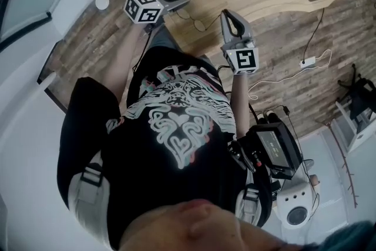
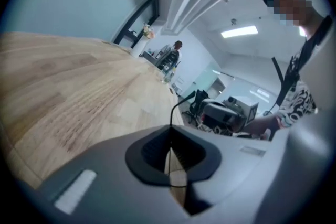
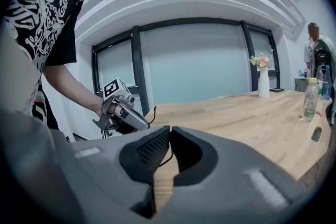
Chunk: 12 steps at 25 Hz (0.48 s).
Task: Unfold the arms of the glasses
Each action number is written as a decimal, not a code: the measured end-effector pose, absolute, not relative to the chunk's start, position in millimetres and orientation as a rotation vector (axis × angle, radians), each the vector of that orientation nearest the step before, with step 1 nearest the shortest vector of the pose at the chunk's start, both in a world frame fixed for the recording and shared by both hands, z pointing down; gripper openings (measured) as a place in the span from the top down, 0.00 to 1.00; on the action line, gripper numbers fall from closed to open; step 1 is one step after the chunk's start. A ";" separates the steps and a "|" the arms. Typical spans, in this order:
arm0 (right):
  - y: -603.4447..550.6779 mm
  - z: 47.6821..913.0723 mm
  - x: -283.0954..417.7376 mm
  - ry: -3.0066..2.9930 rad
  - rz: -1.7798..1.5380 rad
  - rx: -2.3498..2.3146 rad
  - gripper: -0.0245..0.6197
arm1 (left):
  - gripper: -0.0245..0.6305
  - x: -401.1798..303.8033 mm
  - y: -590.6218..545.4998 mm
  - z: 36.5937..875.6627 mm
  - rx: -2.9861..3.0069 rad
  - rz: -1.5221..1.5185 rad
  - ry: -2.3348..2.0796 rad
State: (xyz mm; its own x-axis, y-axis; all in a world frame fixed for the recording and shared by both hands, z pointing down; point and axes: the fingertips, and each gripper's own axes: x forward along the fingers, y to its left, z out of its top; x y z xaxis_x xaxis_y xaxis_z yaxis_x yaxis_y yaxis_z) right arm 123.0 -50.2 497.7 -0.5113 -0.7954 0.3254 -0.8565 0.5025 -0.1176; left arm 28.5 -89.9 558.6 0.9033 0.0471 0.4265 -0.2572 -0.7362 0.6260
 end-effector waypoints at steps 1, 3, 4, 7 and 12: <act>-51.2 495.4 124.7 -2.524 0.380 1.413 0.94 | 0.98 28.4 -91.2 556.1 2.335 0.521 -0.161; -52.2 490.4 126.4 -2.538 0.361 1.418 0.94 | 0.98 26.8 -93.8 550.9 2.323 0.468 -0.187; -52.5 485.1 126.1 -2.543 0.350 1.419 0.94 | 0.98 25.1 -95.0 546.9 2.316 0.443 -0.201; -52.2 462.8 124.6 -2.553 0.322 1.431 0.94 | 0.98 20.0 -96.9 529.5 2.293 0.382 -0.239; -55.7 451.4 129.9 -2.528 0.265 1.423 0.94 | 0.98 21.3 -100.0 515.2 2.262 0.325 -0.273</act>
